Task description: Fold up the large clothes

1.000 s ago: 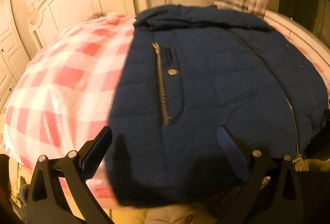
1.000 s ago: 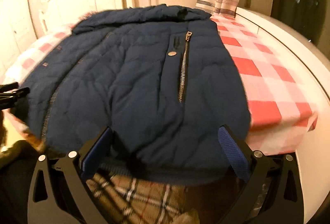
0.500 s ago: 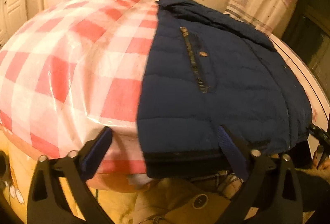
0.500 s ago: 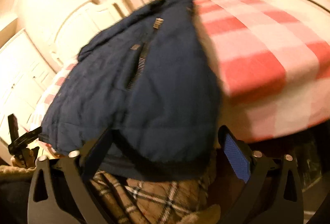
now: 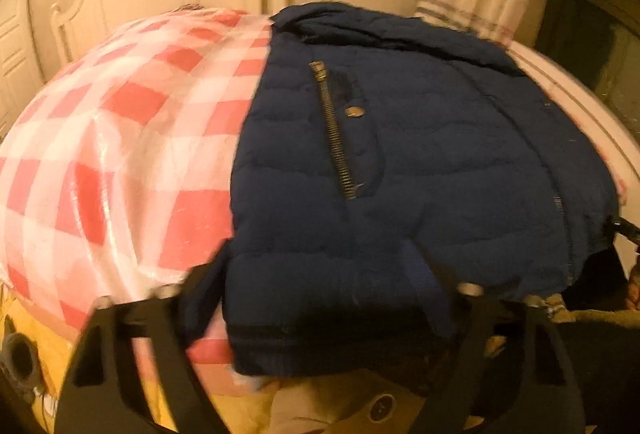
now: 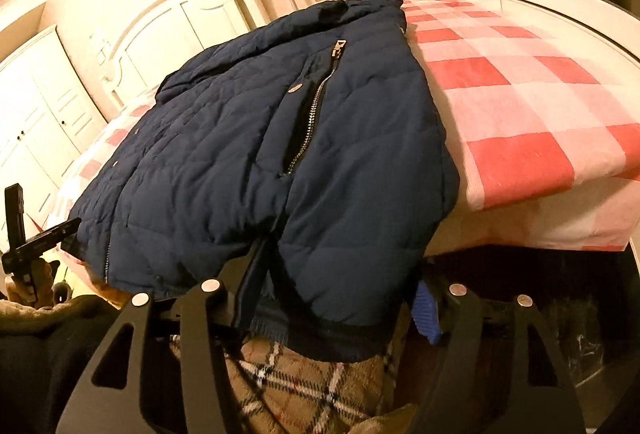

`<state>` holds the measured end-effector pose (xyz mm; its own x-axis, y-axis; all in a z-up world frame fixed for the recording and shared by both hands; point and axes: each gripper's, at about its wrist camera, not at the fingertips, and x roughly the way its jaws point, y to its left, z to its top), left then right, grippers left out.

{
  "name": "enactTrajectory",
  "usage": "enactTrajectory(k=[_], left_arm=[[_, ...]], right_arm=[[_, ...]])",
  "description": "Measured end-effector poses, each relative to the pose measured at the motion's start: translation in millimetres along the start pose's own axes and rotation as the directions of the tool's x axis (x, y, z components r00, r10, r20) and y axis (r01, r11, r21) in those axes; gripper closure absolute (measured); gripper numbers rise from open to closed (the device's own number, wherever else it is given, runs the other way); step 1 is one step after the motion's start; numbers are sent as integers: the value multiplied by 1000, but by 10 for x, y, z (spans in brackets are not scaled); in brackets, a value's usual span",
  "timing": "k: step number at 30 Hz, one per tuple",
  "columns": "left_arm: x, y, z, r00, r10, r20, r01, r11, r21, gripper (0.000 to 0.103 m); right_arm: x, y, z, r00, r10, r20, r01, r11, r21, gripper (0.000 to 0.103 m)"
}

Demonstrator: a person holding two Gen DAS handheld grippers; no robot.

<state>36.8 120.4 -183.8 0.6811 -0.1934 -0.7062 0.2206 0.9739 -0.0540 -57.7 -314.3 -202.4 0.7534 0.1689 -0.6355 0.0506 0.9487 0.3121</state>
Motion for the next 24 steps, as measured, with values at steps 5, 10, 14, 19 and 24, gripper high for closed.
enactTrajectory(k=[5,10,14,19,24], left_arm=[[-306,-18,44,993,-59,105,56,998,31,85],[-966,55,231,940,-191,281,197,980,9,86],[-1493,93,319,885,-257,388,264,964,35,86],[-2086,195,345,809,-317,495,325,943,73,86],[-2588,240,380,709,-388,589,391,911,129,85]], right_arm=[[-179,57,-71,999,31,38,-30,999,-24,78],[-639,117,-12,981,120,155,-122,993,4,82],[-1254,370,138,939,192,285,-183,981,-61,83],[-1926,589,314,875,233,424,-195,972,-132,83],[-2427,759,523,808,276,521,-203,960,-195,83]])
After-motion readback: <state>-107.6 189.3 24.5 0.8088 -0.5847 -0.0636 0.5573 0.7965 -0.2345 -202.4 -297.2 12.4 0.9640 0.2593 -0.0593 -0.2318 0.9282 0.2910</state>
